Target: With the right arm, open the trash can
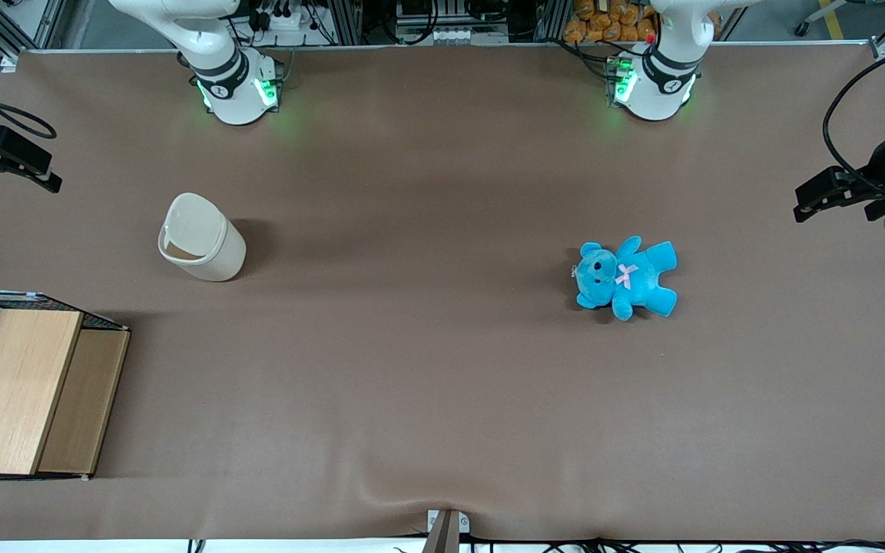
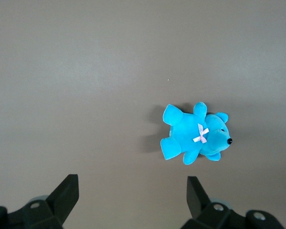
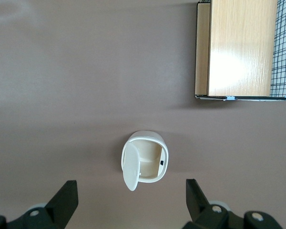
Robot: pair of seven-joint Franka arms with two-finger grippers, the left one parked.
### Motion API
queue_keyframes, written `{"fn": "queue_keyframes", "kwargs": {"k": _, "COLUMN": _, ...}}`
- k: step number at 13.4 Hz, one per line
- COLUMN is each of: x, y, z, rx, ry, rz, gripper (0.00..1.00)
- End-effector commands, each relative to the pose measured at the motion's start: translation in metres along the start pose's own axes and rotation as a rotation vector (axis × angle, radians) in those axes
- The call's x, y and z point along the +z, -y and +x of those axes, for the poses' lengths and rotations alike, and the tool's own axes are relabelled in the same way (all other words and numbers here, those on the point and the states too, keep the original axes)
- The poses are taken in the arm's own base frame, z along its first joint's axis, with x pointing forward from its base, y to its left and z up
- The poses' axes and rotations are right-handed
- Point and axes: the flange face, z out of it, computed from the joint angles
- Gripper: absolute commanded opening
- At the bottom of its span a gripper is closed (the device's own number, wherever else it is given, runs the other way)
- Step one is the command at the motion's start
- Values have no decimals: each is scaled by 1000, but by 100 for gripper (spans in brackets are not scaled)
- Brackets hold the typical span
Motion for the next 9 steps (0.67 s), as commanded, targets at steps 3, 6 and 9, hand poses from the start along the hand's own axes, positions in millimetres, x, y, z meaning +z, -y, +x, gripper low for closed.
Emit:
{"fn": "queue_keyframes", "kwargs": {"k": 3, "x": -2, "y": 2, "z": -4, "rx": -1, "ry": 15, "rz": -16, "gripper": 100}}
{"fn": "queue_keyframes", "kwargs": {"k": 6, "x": -2, "y": 1, "z": -4, "rx": 2, "ry": 17, "rz": -16, "gripper": 100}}
{"fn": "queue_keyframes", "kwargs": {"k": 9, "x": 0, "y": 3, "z": -4, "rx": -2, "ry": 20, "rz": -16, "gripper": 100}}
